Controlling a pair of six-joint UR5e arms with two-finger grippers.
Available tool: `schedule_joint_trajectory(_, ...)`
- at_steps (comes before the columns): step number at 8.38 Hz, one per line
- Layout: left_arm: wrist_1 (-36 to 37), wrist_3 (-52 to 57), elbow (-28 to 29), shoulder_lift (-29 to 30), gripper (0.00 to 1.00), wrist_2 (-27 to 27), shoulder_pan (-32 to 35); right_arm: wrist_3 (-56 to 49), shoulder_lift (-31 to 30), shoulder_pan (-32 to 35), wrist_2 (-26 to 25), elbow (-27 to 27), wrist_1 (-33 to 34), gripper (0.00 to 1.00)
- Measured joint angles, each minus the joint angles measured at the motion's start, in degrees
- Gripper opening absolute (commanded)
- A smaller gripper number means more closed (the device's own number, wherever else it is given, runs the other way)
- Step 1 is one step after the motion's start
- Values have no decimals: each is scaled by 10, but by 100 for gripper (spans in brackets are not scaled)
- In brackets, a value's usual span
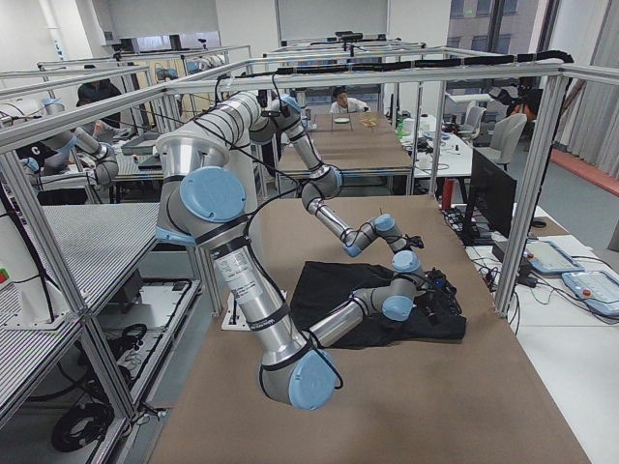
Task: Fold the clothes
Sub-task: 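Fold the held sleeve across the shirt front with the left gripper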
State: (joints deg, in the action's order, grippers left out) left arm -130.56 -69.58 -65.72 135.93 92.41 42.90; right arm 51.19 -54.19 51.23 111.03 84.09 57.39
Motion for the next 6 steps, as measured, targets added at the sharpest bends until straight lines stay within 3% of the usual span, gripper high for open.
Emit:
schedule_joint_trajectory(1, 1, -2, 1, 5, 79, -1, -8, -2, 0, 0, -1, -1, 0, 94)
schedule_joint_trajectory(6, 2, 11, 26, 13, 76, -2, -11, 4, 0, -2, -1, -2, 2, 94)
